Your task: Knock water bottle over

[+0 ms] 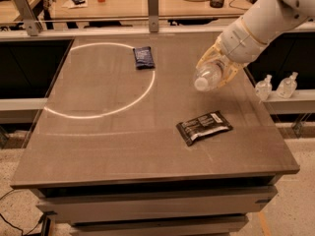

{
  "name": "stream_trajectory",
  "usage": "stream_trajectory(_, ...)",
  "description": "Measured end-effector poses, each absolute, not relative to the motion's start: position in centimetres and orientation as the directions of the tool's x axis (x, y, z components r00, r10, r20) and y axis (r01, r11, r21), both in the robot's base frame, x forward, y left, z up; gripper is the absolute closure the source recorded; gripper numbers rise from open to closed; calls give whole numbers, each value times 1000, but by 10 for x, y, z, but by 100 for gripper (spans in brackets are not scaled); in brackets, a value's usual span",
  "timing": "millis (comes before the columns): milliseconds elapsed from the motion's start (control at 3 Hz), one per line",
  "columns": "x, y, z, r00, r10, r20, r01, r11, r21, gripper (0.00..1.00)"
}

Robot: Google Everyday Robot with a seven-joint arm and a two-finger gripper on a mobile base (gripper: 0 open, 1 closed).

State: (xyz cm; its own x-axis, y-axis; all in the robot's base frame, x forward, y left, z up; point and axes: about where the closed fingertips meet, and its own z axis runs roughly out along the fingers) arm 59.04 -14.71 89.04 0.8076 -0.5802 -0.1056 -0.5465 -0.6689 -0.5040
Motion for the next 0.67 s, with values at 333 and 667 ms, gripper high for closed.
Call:
stream_trajectory(333,581,-149,872,820,-568,-70,-536,-718,-444,100)
stream_trajectory(667,580,-151,863,835,-550,-23,-513,-762,-396,100)
